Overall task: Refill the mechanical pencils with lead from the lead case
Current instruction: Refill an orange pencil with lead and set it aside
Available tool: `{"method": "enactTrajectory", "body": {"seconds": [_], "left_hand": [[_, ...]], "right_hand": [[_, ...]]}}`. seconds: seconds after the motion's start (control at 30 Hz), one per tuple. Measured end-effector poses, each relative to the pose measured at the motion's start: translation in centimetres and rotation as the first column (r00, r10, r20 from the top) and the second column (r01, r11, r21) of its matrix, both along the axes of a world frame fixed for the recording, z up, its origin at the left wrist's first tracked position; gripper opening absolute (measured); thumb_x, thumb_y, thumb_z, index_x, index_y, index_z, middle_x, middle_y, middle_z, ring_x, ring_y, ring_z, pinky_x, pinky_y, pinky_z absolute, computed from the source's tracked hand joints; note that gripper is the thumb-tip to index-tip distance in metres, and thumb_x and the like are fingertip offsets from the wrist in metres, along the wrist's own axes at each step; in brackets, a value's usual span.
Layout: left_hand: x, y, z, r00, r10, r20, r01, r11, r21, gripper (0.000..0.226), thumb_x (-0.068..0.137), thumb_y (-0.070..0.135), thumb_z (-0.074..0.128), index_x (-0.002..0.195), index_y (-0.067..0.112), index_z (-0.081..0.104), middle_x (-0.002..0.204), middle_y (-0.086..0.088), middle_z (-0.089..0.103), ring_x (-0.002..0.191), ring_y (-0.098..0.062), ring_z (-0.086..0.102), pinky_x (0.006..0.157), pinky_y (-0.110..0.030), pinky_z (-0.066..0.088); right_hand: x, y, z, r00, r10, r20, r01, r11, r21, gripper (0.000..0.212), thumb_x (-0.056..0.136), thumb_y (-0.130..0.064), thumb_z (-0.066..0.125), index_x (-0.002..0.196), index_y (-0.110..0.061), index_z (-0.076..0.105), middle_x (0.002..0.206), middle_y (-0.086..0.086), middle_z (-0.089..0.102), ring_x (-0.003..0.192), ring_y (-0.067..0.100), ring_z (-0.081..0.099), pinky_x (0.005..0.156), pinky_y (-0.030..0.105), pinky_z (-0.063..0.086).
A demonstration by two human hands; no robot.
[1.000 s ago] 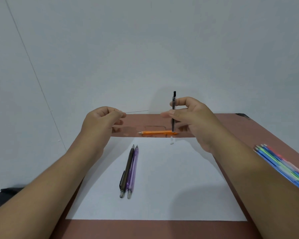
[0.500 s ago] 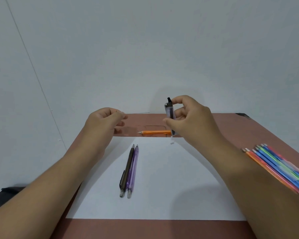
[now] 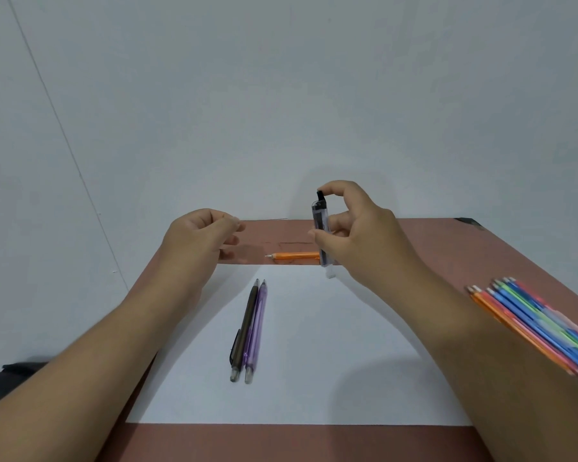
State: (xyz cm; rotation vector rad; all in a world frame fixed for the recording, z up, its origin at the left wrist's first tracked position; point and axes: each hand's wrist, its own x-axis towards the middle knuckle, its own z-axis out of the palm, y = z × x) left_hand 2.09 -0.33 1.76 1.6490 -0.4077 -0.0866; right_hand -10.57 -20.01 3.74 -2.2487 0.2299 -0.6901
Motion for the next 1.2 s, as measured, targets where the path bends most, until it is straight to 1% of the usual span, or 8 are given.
{"method": "enactTrajectory", "body": {"seconds": [0.17,0.37,0.47,0.57,0.7,0.87,1.0,1.2], "left_hand": [[0.0,0.1,0.0,1.0,-0.005,0.008,0.005,1.0,0.009,0.014,0.082,0.035,0.067,0.077,0.024,0.075,0.096,-0.006,0.076,0.077,-0.017,0.07,0.092,-0.055,0.056],[-0.2,0.0,0.1,1.0,0.014,0.024,-0.014,1.0,0.022,0.014,0.083,0.034,0.067,0.078,0.024,0.076,0.095,-0.005,0.075,0.077,-0.016,0.07,0.091,-0.055,0.057],[-0.4,-0.1,0.2,0.999,0.018,0.043,-0.021,0.998,0.058,0.017,0.08,0.039,0.068,0.08,0.024,0.074,0.092,0.0,0.076,0.077,-0.015,0.071,0.092,-0.056,0.056],[-0.6,-0.3,0.1,0.994,0.031,0.104,-0.041,0.994,0.098,0.016,0.083,0.036,0.069,0.081,0.02,0.072,0.087,0.001,0.075,0.076,-0.012,0.071,0.09,-0.055,0.056],[-0.9,-0.8,-0.2,0.978,0.007,0.208,-0.04,0.988,0.152,0.015,0.089,0.034,0.068,0.079,0.024,0.071,0.085,0.0,0.073,0.084,-0.024,0.068,0.084,-0.05,0.058],[-1.8,-1.2,-0.1,0.962,-0.061,0.265,-0.004,0.971,0.241,0.015,0.094,0.031,0.067,0.083,0.021,0.07,0.071,0.004,0.059,0.058,-0.003,0.049,0.054,-0.008,0.038],[-2.9,-1.2,0.4,0.944,-0.102,0.314,0.004,0.954,0.301,0.014,0.096,0.029,0.066,0.086,0.02,0.072,0.079,-0.001,0.066,0.049,0.0,0.045,0.048,-0.006,0.035],[-3.6,-1.8,0.3,0.864,-0.15,0.481,-0.012,0.948,0.317,0.01,0.092,0.024,0.071,0.082,0.026,0.072,0.077,0.006,0.067,0.064,-0.002,0.059,0.056,-0.006,0.039]], "right_hand": [[-0.3,0.3,0.4,0.999,0.047,-0.001,-0.047,0.998,0.042,0.04,0.093,-0.024,0.07,0.118,-0.047,0.049,0.08,-0.01,0.074,0.066,0.007,0.067,0.058,0.019,0.056],[-1.0,0.3,1.1,0.967,0.242,-0.08,-0.235,0.968,0.094,0.034,0.091,-0.018,0.074,0.109,-0.044,0.061,0.076,-0.005,0.074,0.075,0.021,0.07,0.085,0.051,0.059],[-1.5,0.1,1.6,0.878,0.391,-0.277,-0.373,0.92,0.116,0.038,0.086,-0.017,0.08,0.109,-0.045,0.068,0.083,-0.002,0.075,0.08,0.013,0.072,0.083,0.039,0.061],[-1.5,0.5,1.7,0.773,0.381,-0.508,-0.458,0.889,-0.03,0.045,0.082,-0.021,0.083,0.112,-0.052,0.071,0.098,-0.018,0.073,0.075,0.006,0.068,0.073,0.021,0.054],[-1.2,0.5,1.4,0.72,0.317,-0.617,-0.481,0.869,-0.115,0.046,0.078,-0.035,0.085,0.115,-0.058,0.067,0.099,-0.023,0.068,0.082,0.005,0.064,0.077,0.026,0.054],[-1.2,0.0,1.3,0.874,0.229,-0.428,-0.309,0.943,-0.127,0.017,0.077,-0.05,0.083,0.091,-0.041,0.077,0.08,-0.02,0.069,0.066,-0.002,0.059,0.065,0.021,0.047],[-0.2,-0.7,0.2,0.995,0.047,-0.09,-0.071,0.958,-0.277,0.002,0.087,-0.035,0.075,0.085,-0.035,0.075,0.069,-0.017,0.062,0.065,0.003,0.056,0.062,0.026,0.046],[0.4,-0.5,-0.8,0.999,0.043,-0.03,-0.052,0.912,-0.407,0.006,0.09,-0.034,0.07,0.091,-0.034,0.077,0.074,-0.013,0.06,0.072,0.006,0.058,0.069,0.037,0.054]]}}
